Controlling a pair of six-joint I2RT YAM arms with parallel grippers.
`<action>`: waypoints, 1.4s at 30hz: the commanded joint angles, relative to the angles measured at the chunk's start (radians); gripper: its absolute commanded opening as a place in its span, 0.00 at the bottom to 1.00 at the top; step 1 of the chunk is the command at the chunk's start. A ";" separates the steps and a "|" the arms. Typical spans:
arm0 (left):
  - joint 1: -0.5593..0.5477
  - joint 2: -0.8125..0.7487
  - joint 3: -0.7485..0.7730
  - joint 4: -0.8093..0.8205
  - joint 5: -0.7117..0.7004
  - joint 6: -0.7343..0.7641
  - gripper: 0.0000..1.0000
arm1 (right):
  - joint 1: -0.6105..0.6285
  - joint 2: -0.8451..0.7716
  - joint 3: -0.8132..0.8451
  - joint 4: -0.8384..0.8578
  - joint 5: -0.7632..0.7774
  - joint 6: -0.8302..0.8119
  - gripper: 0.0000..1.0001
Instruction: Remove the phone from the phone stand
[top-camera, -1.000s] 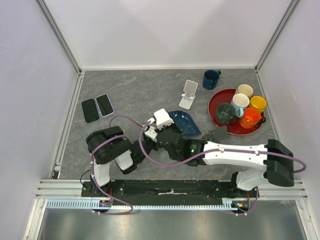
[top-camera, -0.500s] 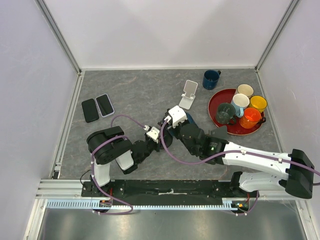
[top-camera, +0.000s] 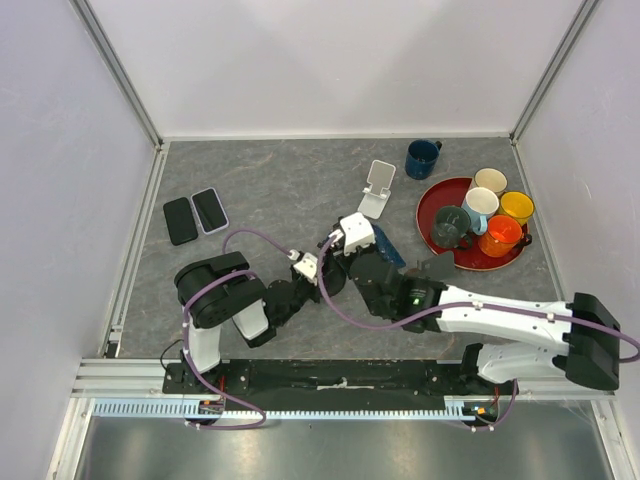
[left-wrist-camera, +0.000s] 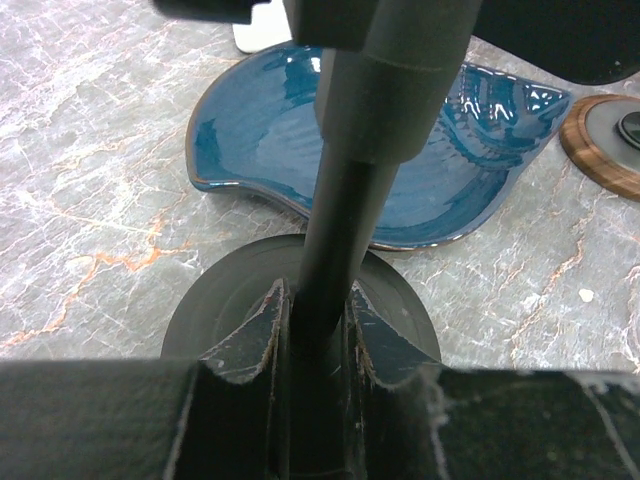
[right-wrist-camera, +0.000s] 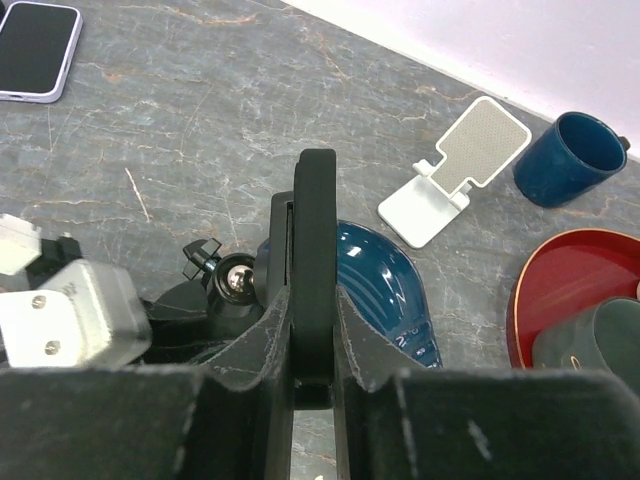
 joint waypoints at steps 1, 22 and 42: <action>0.041 0.052 -0.049 -0.161 -0.130 -0.087 0.02 | 0.060 0.055 0.075 0.030 0.134 0.073 0.00; 0.041 -0.203 -0.092 -0.013 -0.034 0.075 0.77 | 0.123 0.102 0.118 0.035 0.087 0.102 0.00; 0.039 -0.250 0.023 0.013 0.020 0.086 0.67 | 0.142 0.116 0.137 0.001 0.070 0.127 0.00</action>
